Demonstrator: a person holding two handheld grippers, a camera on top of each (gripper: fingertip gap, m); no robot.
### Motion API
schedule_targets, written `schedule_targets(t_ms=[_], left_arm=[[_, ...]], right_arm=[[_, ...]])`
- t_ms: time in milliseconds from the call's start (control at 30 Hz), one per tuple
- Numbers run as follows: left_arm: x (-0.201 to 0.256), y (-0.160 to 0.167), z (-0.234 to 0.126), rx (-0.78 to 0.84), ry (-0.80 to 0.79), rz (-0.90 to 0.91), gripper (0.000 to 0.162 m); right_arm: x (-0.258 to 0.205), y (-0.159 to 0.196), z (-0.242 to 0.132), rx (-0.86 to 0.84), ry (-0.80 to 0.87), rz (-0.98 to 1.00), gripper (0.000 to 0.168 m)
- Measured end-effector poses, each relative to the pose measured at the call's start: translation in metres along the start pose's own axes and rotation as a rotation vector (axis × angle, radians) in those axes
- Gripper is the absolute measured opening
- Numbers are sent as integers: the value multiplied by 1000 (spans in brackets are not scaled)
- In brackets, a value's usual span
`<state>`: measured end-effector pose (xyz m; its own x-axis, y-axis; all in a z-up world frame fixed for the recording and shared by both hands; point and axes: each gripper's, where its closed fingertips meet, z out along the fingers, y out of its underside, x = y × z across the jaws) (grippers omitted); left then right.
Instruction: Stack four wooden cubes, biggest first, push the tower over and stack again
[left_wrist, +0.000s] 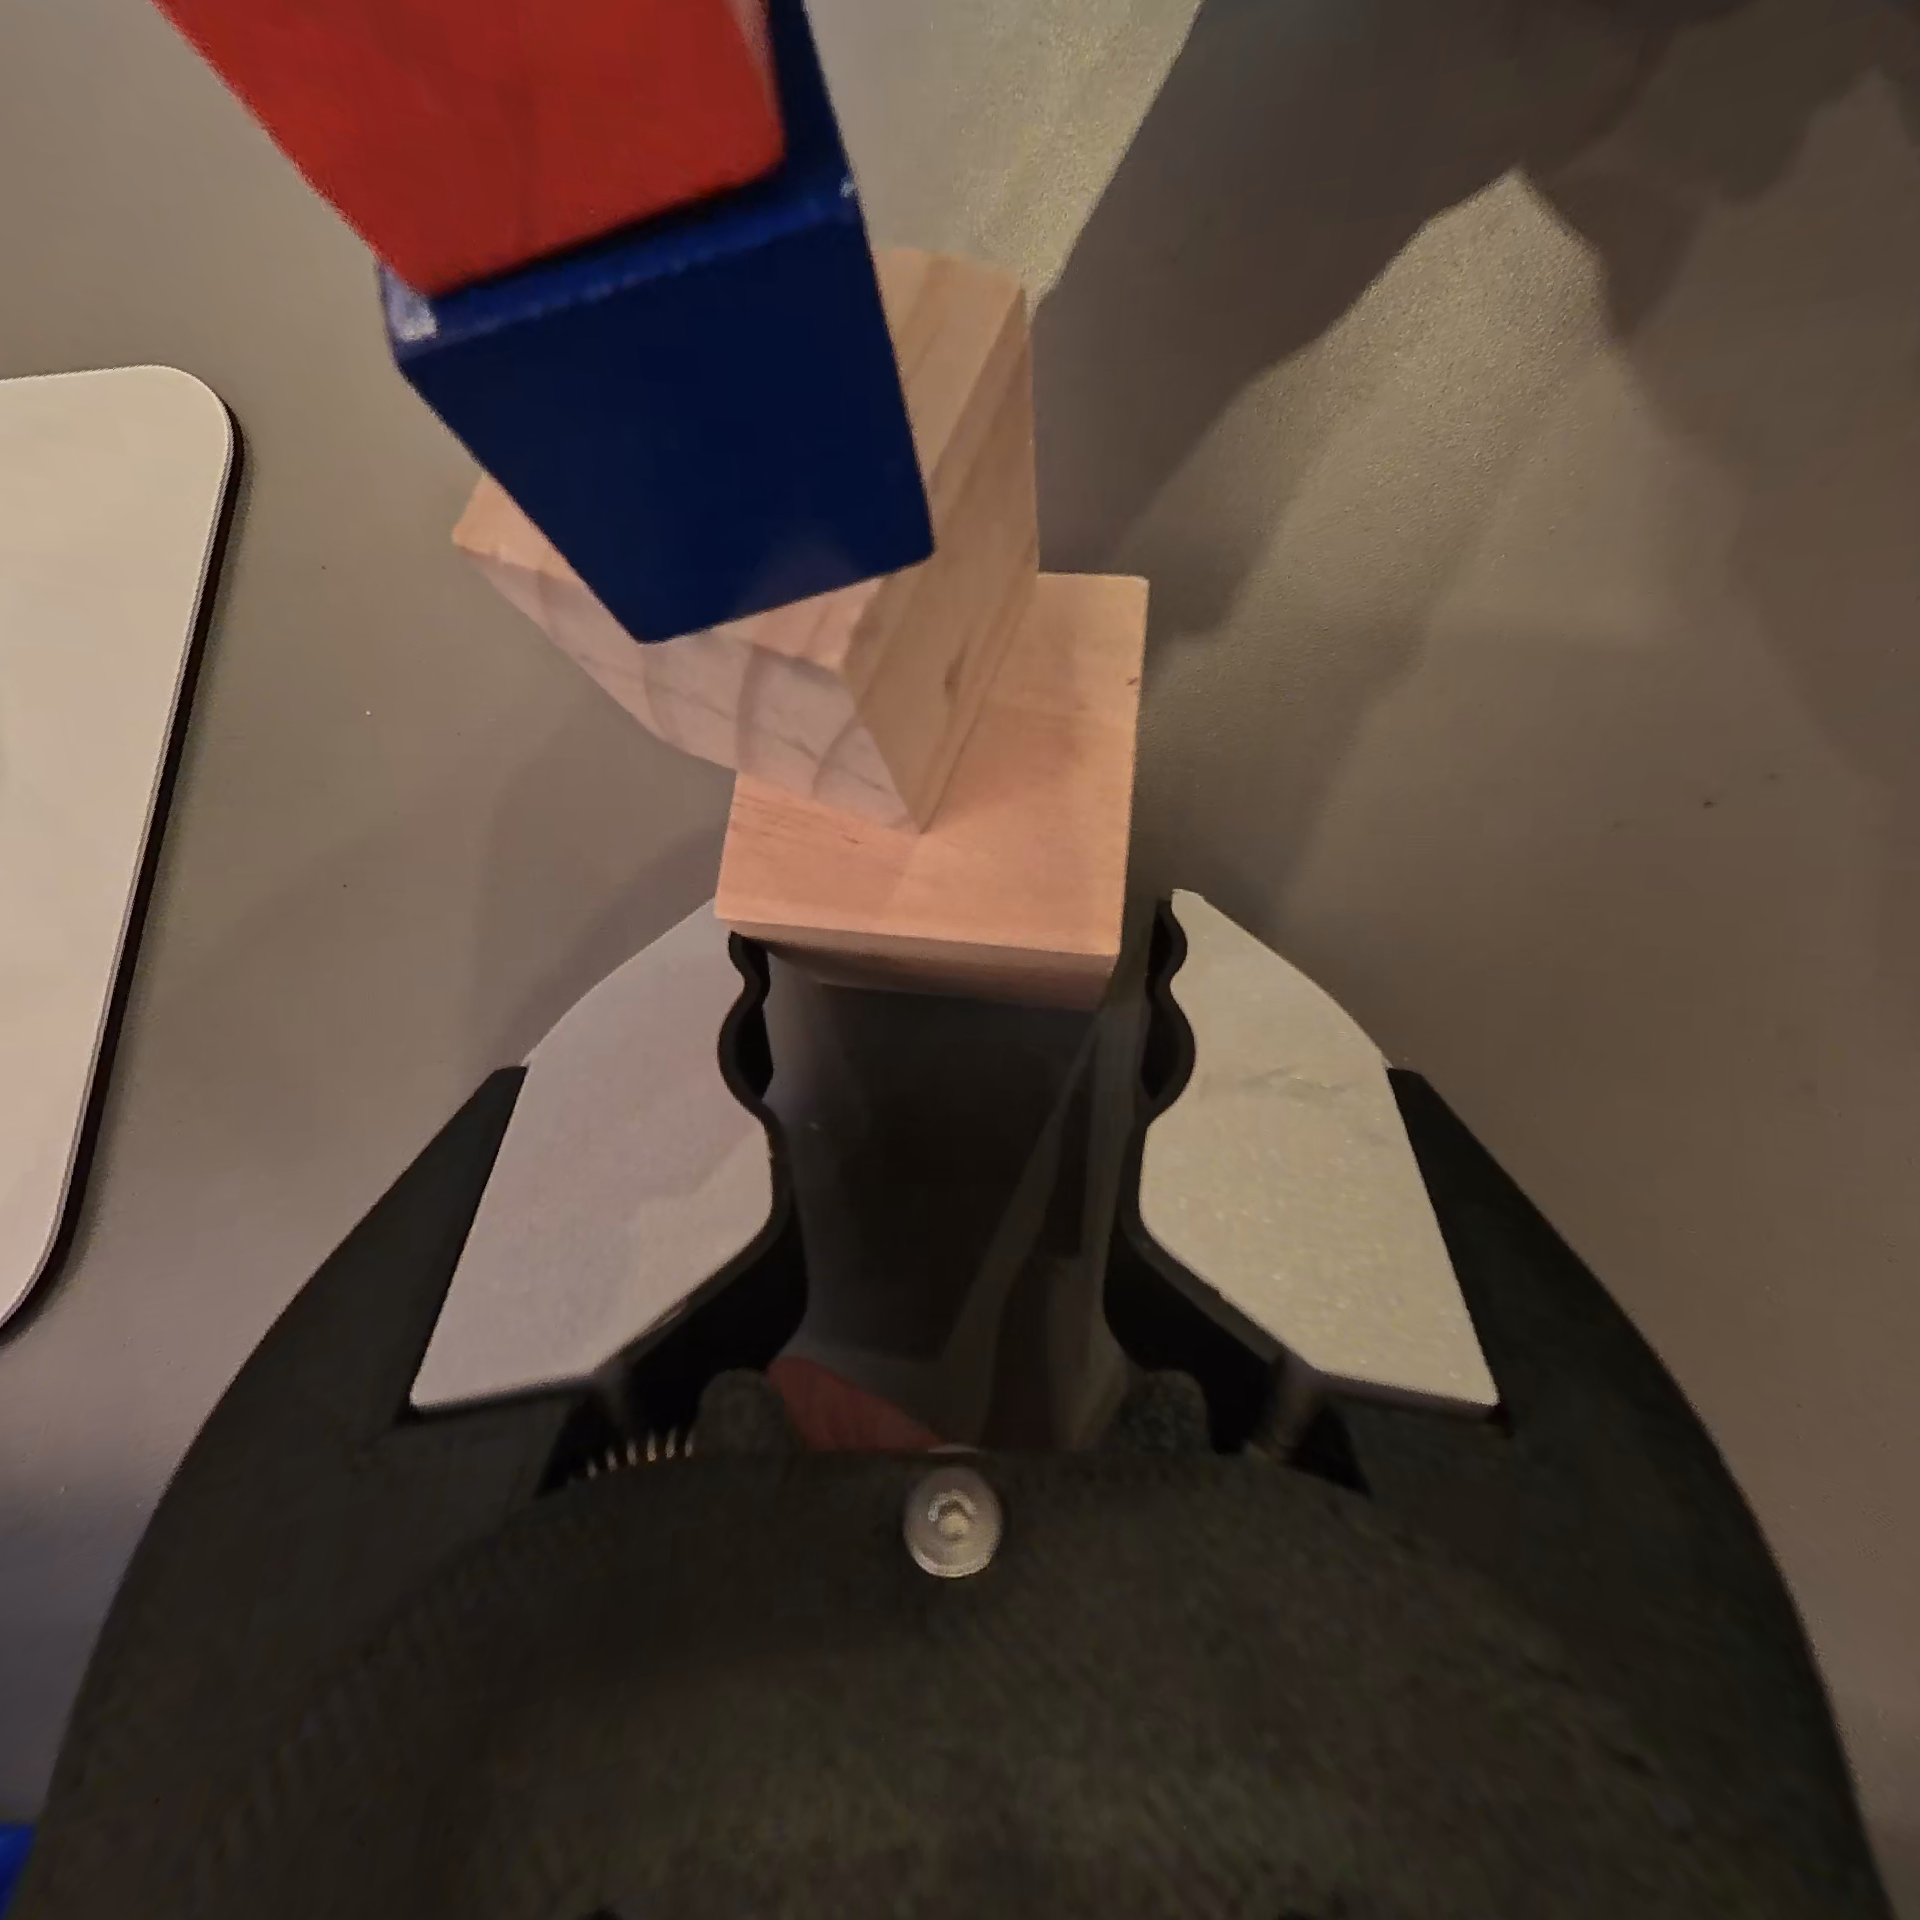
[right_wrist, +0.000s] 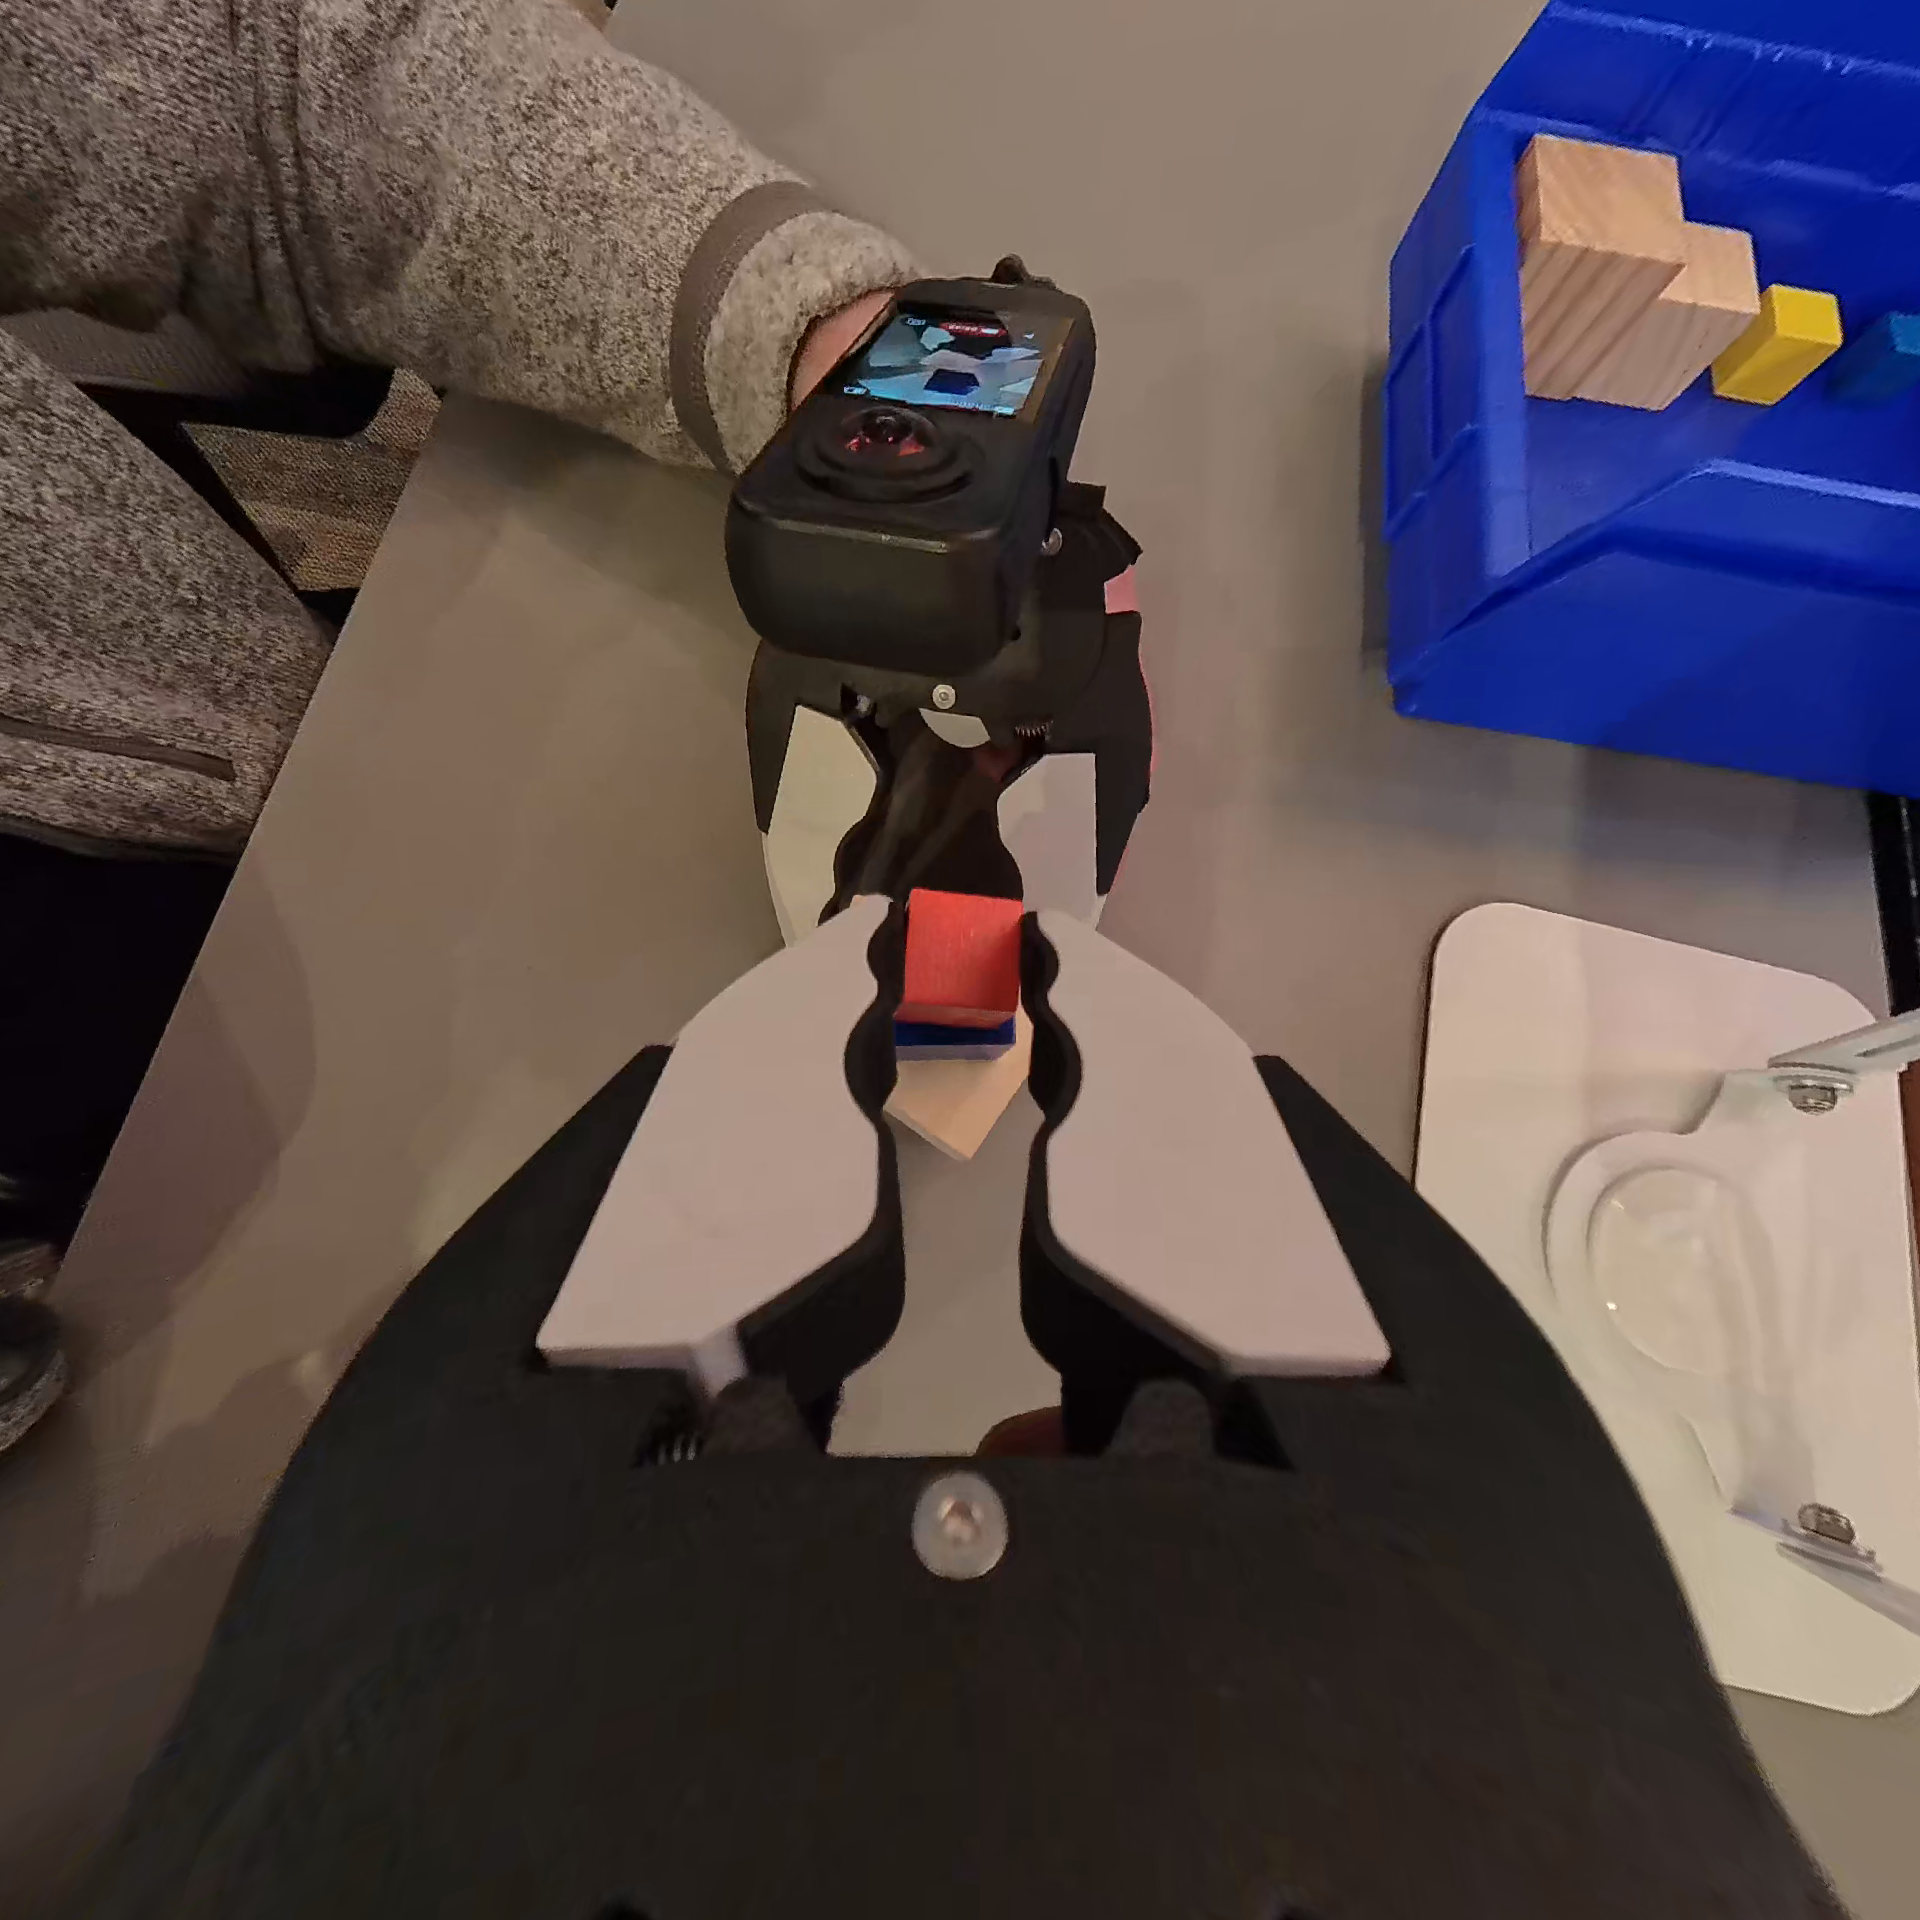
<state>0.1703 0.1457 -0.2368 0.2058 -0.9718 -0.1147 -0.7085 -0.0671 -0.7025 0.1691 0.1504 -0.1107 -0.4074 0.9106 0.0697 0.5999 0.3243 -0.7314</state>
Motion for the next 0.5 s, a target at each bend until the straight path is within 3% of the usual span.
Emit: schedule_targets(t_ms=[100, 167, 300, 500], left_arm=[[0, 0, 0, 0, 1, 0, 70], [0, 0, 0, 0, 1, -1, 70], [0, 0, 0, 0, 0, -1, 70], [-1, 2, -3, 6, -1, -18, 72]], right_arm=[[0, 2, -1, -11, -2, 8, 21], [1, 2, 0, -9, 4, 11, 33], [6, -1, -6, 11, 33, 11, 39], [15, 0, -29, 47, 102, 23, 37]])
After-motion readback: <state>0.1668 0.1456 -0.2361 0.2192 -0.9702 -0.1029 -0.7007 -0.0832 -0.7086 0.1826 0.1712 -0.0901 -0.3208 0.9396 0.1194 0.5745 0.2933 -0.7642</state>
